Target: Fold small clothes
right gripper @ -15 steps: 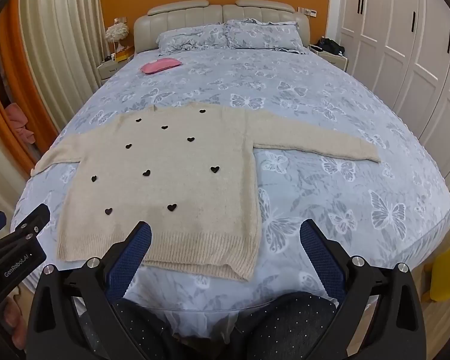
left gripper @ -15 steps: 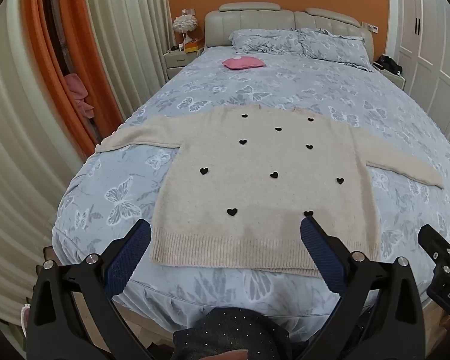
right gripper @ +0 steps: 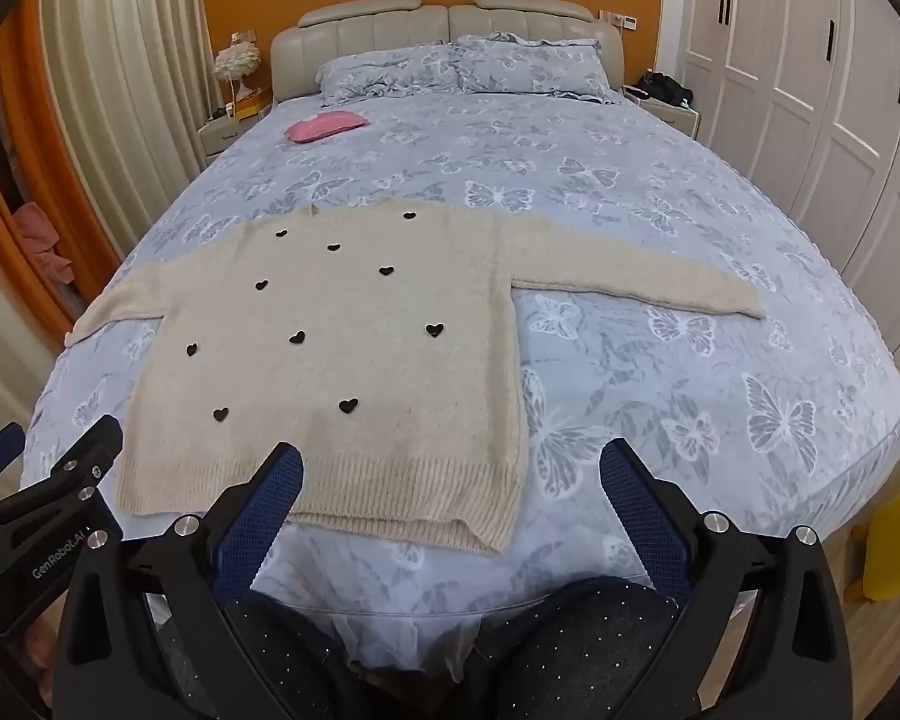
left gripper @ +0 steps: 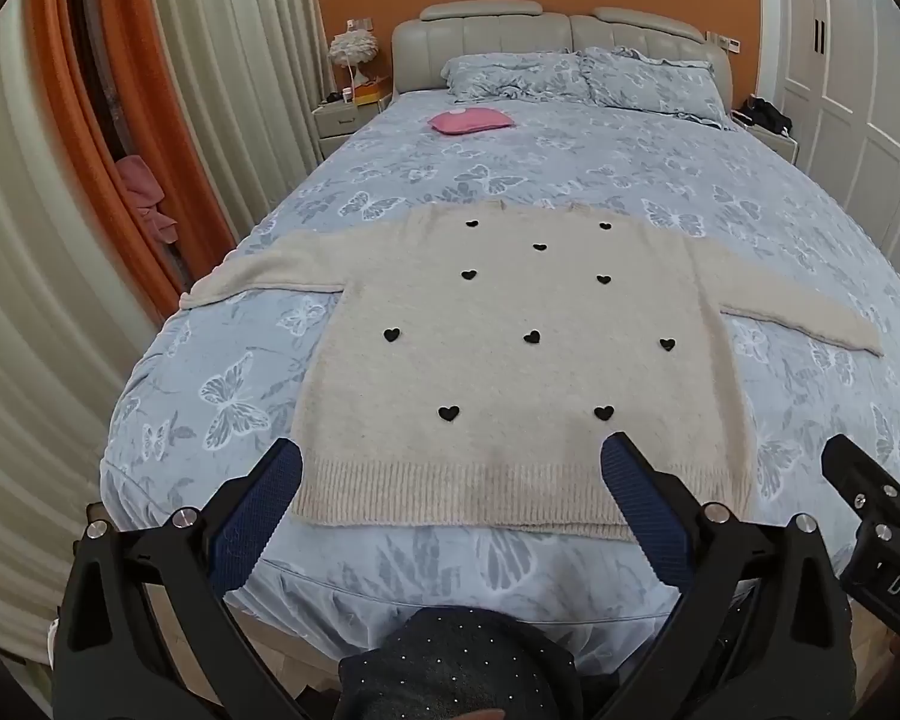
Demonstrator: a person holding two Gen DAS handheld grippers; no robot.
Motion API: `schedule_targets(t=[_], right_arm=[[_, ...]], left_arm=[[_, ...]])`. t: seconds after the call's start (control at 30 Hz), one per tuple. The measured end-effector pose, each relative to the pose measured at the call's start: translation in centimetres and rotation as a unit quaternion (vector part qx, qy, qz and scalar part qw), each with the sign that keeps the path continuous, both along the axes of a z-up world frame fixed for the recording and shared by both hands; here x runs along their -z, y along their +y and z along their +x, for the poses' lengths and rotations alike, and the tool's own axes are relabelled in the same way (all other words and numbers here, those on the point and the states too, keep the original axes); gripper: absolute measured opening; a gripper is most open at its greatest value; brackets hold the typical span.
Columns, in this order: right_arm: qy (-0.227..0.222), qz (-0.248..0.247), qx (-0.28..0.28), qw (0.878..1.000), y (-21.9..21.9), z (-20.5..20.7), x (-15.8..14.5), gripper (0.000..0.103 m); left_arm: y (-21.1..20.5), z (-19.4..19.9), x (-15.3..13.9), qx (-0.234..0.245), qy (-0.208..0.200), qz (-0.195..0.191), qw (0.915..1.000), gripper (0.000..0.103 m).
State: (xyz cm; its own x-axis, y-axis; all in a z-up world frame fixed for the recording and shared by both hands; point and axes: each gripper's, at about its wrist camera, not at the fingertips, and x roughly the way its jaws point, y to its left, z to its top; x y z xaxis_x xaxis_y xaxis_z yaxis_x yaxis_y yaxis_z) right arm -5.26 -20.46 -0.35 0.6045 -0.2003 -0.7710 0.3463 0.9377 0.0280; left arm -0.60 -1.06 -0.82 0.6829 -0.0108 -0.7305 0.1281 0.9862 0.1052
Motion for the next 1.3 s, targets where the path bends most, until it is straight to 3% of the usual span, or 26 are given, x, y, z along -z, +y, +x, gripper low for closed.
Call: schedule_targets(t=[1.3], right_arm=[[0.008,0.005,-0.008,1.000,0.86,0.36,0.37,0.098]], left_arm=[[-0.86,-0.35,0.76,0.005,0.002,0.006,1.0000,0.098]])
